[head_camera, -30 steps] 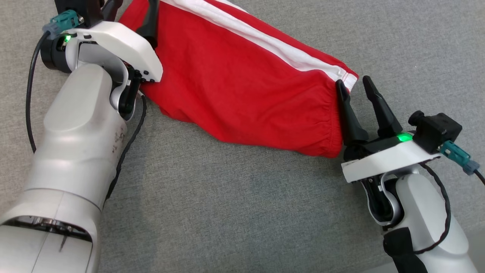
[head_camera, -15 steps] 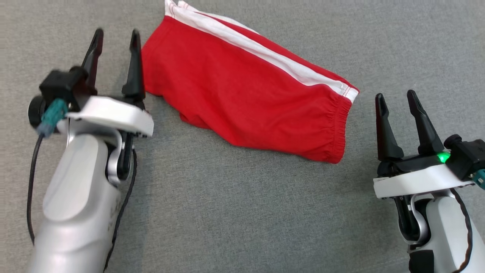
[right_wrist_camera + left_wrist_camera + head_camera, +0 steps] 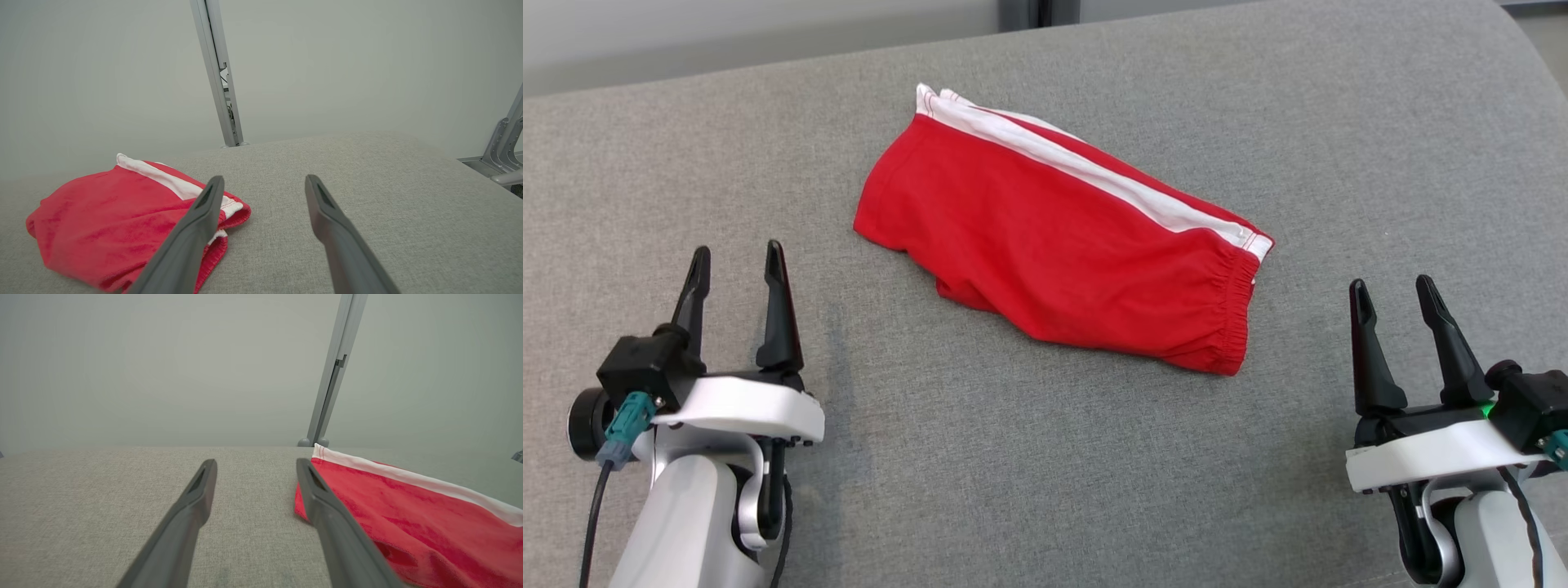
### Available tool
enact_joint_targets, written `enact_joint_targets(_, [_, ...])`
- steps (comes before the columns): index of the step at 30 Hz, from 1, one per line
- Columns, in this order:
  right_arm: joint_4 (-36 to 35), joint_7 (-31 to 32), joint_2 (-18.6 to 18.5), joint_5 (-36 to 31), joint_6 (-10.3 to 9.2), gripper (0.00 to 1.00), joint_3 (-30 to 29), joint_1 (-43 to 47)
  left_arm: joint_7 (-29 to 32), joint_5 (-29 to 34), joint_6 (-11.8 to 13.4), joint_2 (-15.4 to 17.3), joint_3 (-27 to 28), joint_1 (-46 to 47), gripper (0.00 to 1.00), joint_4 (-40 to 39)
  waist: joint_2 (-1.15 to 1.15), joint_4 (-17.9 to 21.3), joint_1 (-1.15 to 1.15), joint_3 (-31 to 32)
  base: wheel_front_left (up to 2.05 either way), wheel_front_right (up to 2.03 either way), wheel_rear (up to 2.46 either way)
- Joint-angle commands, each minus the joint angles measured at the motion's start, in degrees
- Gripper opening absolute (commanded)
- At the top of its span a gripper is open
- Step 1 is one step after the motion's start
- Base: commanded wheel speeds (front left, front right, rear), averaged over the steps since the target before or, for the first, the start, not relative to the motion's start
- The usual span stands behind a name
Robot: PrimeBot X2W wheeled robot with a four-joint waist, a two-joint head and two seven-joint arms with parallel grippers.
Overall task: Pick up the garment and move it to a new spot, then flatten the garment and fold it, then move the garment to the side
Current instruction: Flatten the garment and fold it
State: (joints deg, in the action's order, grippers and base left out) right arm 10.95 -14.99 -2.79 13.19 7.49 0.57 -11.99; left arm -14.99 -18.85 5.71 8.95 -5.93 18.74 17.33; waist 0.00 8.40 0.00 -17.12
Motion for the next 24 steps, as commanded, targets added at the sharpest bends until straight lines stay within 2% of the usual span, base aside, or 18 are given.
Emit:
enact_joint_targets(1, [0.10,-0.25,-0.28,-0.06,0.01,1.00,-0.29,0.59,0.22,-0.14,0.36,0.56,-0.05,-0.90,1.00,-0.43,0.00,-0.07,0.00,0.82,0.00,0.00,0.00])
enact_joint_targets(16, [0.31,0.33,-0.28,0.38,0.01,1.00,-0.33,0.63,2.57,0.15,0.56,1.65,-1.59,-1.81,1.00,-2.02,0.00,-0.33,0.00,1.00,0.00,0.00,0.00])
enact_joint_targets(24, [-0.70,0.87,-0.27,0.11,0.01,1.00,-0.94,-0.44,3.45,1.43,-1.43,1.64,-4.30,6.40,1.00,-1.48,0.00,-0.45,0.00,-1.81,0.00,0.00,0.00])
